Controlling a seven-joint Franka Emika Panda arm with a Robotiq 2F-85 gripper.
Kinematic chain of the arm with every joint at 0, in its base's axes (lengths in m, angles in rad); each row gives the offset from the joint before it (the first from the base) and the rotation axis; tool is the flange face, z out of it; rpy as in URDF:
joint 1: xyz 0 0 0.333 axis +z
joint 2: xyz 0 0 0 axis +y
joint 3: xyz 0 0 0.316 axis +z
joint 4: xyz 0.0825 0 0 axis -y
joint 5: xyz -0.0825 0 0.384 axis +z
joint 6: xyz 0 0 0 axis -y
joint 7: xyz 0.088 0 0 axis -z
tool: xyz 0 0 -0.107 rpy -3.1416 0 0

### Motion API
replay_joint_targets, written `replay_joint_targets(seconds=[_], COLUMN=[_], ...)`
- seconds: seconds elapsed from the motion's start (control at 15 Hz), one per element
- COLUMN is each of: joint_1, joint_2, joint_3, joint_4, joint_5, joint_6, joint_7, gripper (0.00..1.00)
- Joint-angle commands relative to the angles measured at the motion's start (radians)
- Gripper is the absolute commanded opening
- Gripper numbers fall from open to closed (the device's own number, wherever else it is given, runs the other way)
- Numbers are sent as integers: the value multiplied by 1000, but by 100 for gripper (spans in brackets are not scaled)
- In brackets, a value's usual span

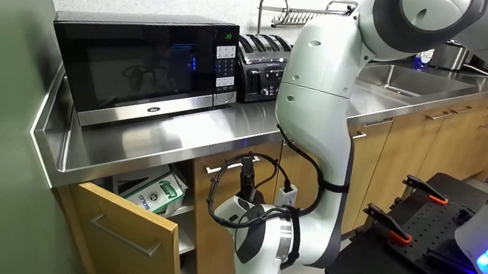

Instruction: Open the right door of the cabinet on the left

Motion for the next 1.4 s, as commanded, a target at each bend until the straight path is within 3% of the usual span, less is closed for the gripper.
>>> replay_joint_targets(seconds=[0.0, 0.33, 0.6, 1.33], joint_1=[-58, -106, -100, -73], joint_2=[37, 71, 69, 43], joint_3=[21, 40, 42, 40], joint_4=[92, 168, 195, 215], joint_5=[26, 1, 0, 9], joint_6=[27, 171, 247, 233], joint_7=[-52, -86, -58, -55], gripper=[100, 100, 100, 100])
